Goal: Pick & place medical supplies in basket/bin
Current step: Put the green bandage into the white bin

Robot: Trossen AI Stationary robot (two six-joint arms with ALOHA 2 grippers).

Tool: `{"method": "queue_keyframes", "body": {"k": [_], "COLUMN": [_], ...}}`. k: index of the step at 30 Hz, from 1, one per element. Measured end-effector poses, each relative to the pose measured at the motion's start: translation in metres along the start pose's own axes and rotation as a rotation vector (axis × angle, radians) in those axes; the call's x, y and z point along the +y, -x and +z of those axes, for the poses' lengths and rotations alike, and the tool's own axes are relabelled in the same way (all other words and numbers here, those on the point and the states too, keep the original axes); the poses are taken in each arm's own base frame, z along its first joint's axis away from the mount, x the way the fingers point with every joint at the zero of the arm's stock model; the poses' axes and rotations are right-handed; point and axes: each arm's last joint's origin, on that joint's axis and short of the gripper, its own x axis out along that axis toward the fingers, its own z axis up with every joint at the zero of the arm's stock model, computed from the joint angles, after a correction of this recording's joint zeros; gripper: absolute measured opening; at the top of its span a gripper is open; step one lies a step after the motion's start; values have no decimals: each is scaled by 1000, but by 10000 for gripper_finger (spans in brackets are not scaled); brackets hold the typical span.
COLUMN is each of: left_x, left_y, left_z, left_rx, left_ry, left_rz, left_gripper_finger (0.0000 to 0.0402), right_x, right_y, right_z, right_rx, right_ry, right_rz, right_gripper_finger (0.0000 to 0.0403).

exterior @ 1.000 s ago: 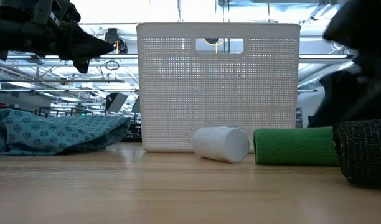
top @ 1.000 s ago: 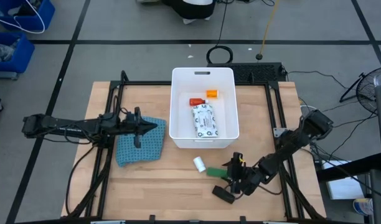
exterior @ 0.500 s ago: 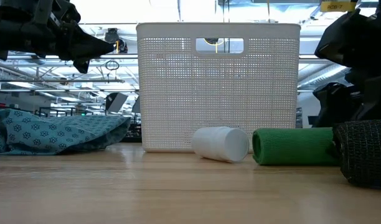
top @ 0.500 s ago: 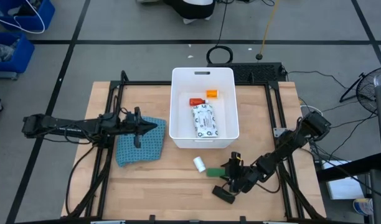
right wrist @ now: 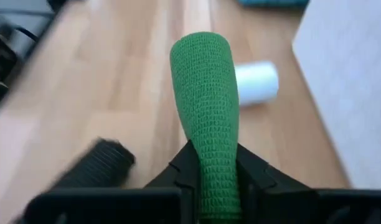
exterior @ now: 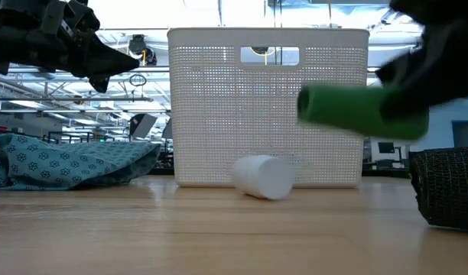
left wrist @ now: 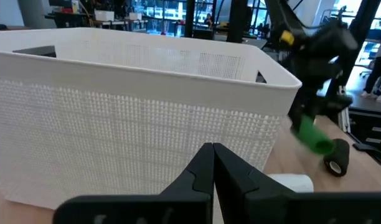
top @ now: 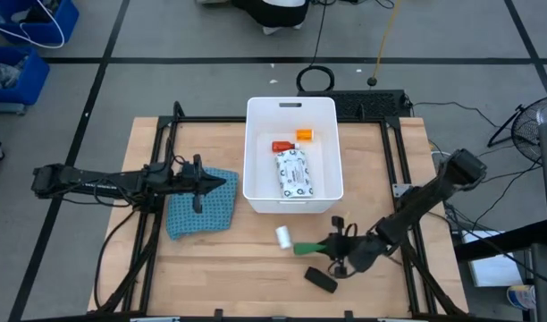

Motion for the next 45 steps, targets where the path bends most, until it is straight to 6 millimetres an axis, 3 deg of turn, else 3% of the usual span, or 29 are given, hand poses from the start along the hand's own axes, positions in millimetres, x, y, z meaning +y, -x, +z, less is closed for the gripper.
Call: {"method": "queue_keyframes", "body": {"k": [9, 17, 20, 26, 32, 38, 45], "left_x": [0, 0, 0, 0, 0, 1, 2], "left_y": [0, 0, 0, 0, 0, 0, 0], "left_z": [0, -1, -1, -2, -4, -4, -8], "left_rx": [2, 11, 12, 21, 44, 44, 82], "left_ry": [0, 0, 0, 5, 1, -1, 11], "left_rz": [0, 1, 1, 3, 6, 23, 57], "left_gripper_finger": [10, 10, 10, 10, 10, 10, 10], "right_x": [-3, -10, -20, -50, -76, -89, -95], "right_y": [58, 109, 116, 119, 122, 126, 124], "right_z": [37, 53, 42, 0, -35, -39, -40], "right_rx": [-208, -431, -523, -702, -800, -842, -803], "right_ry": [164, 365, 415, 383, 281, 160, 156], "right_rz": [139, 286, 359, 456, 393, 208, 14], "right_gripper_finger": [58, 50, 50, 48, 48, 48, 49]}}
